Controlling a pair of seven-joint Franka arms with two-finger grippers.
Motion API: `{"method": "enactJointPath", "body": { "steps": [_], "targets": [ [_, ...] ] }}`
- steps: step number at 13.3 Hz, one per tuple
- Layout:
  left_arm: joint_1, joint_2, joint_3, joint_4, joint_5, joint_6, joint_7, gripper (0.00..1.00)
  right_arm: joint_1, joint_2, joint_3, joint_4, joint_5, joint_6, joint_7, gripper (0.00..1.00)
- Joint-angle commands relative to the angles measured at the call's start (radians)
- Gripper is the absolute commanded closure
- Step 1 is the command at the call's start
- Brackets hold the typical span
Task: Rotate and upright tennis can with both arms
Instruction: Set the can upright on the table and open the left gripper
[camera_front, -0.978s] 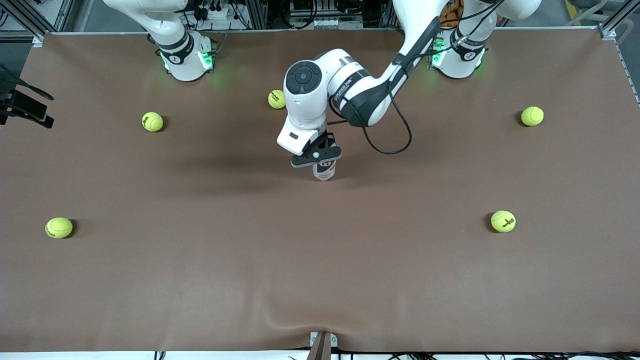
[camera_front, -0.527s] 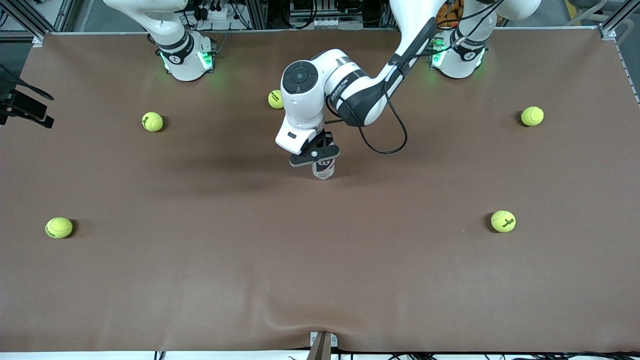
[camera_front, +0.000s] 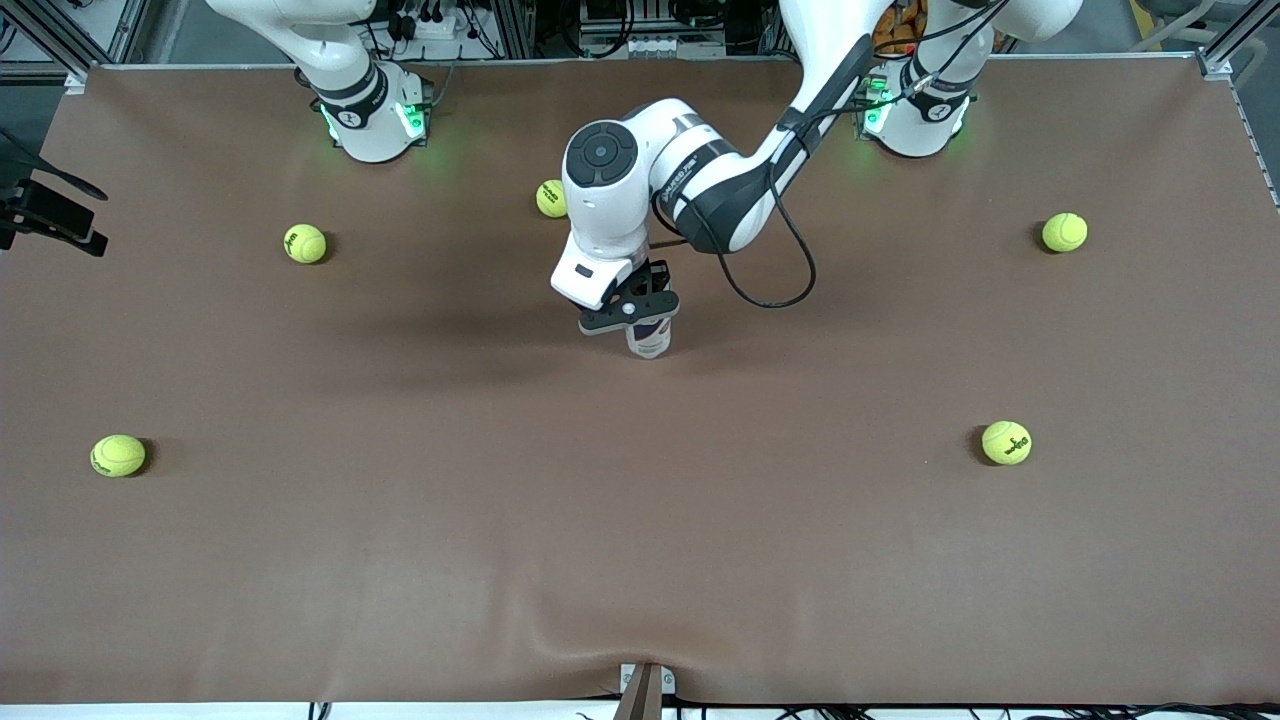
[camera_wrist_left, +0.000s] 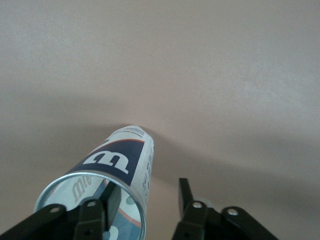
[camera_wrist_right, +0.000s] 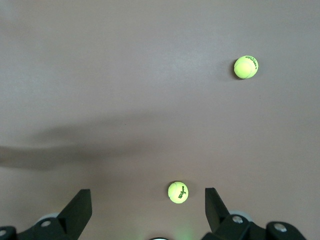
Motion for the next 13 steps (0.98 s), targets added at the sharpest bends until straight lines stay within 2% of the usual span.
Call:
{"method": "enactJointPath", "body": {
  "steps": [1,4,5,7,10,13],
  "targets": [
    [-0.010,-0.025,0.004,0.015,0.014,-0.018,-0.038,0.38,-0.011,-0.002,0.010,0.012,-0.006,-0.009,-0.006,0.00],
    [0.003,-0.074,0.001,0.017,-0.028,-0.074,-0.037,0.37,-0.010,-0.002,0.010,0.012,-0.006,-0.009,-0.006,0.00],
    [0.024,-0.101,0.000,0.017,-0.045,-0.093,-0.037,0.31,-0.011,-0.002,0.010,0.012,-0.006,-0.009,-0.006,0.00],
    [0.052,-0.158,-0.001,0.017,-0.073,-0.131,-0.029,0.01,-0.010,-0.002,0.011,0.012,-0.006,-0.009,-0.006,0.00],
    [0.069,-0.194,0.003,0.017,-0.065,-0.161,-0.014,0.00,-0.010,-0.002,0.011,0.012,-0.006,-0.009,-0.006,0.00],
    [0.148,-0.201,0.006,0.017,-0.061,-0.164,0.083,0.00,-0.008,-0.002,0.011,0.012,-0.008,-0.009,-0.006,0.00]
  ]
}}
